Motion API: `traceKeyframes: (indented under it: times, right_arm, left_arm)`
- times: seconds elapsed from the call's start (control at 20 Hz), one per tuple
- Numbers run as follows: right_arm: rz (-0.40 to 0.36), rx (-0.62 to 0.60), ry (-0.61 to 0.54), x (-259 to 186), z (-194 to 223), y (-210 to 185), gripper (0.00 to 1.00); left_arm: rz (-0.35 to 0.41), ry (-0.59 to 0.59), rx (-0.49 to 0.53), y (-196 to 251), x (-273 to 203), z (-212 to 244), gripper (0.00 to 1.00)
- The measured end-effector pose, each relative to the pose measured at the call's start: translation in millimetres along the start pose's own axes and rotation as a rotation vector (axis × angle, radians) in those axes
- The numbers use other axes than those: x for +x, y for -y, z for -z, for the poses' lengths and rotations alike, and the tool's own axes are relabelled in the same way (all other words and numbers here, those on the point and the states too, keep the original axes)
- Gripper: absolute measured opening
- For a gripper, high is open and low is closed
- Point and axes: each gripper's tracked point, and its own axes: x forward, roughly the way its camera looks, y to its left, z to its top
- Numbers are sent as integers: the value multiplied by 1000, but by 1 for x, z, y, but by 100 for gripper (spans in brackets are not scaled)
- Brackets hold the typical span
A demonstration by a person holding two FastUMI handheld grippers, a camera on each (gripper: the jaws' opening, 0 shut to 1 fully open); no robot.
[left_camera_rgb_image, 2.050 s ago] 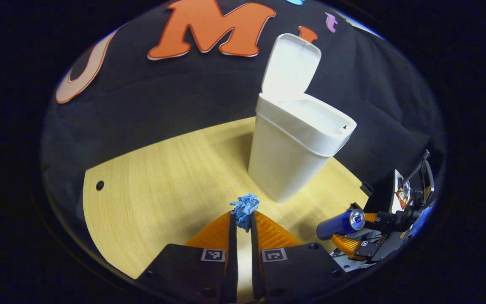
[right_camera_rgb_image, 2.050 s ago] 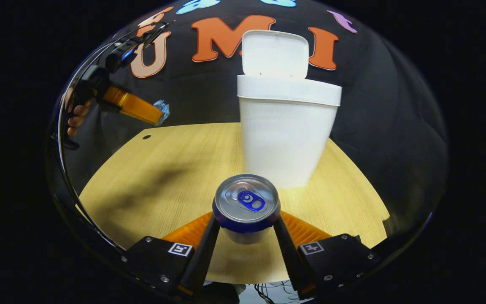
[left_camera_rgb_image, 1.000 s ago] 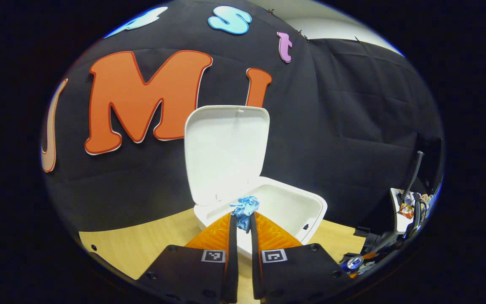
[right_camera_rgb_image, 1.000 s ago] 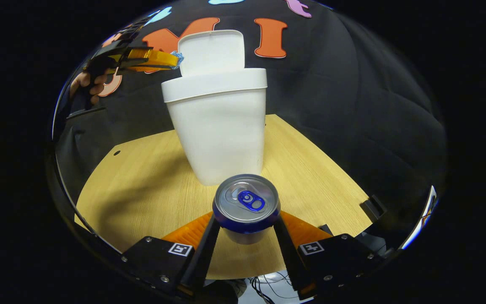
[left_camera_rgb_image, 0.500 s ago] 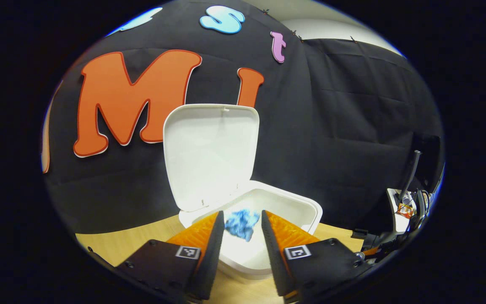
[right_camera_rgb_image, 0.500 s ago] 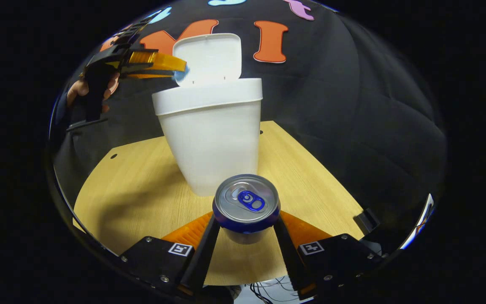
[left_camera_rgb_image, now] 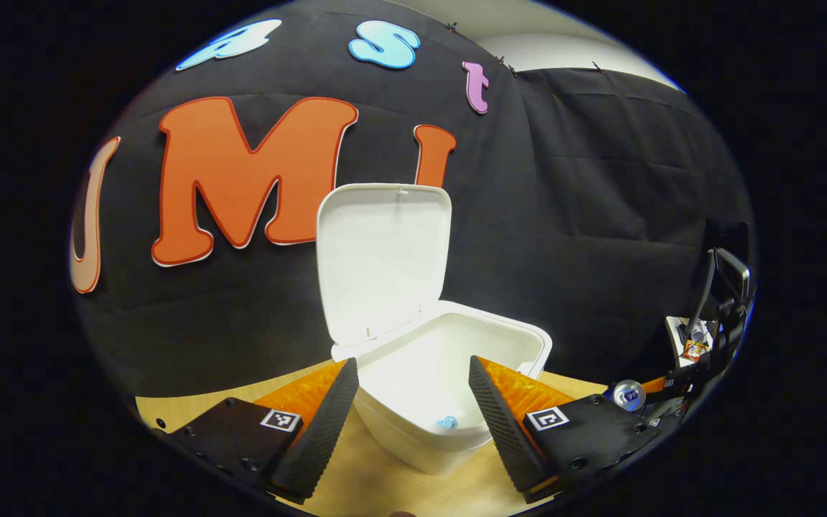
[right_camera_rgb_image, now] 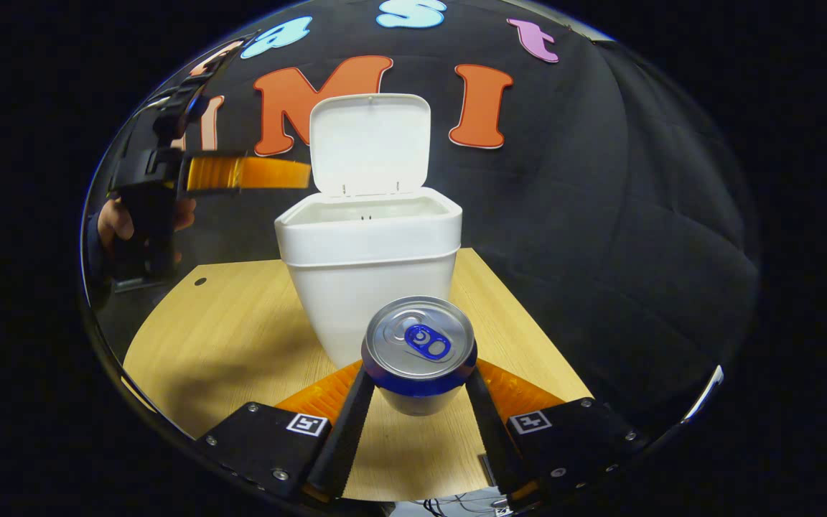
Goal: Press the lid of the desktop garbage bin to open it, pick up the crumpled paper on the desktop and throw it into the bin, then pick up the pop can on the desktop and drop it into the bin, and finally close the garbage bin lid.
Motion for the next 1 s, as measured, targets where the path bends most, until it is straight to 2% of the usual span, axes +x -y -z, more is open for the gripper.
traceKeyframes:
  times: [0.15,0.55,1.0]
  right_arm:
    - [6,-33,36,-3,-17,8,77]
    - [-7,-42,114,-14,-101,23,77]
    - [-53,-83,184,-6,-167,9,77]
  left_arm:
    - [-41,18,4,-15,-22,1,98]
    - [-194,-12,-39,-74,-79,32,98]
    - [-319,-48,-134,-114,-130,64,99]
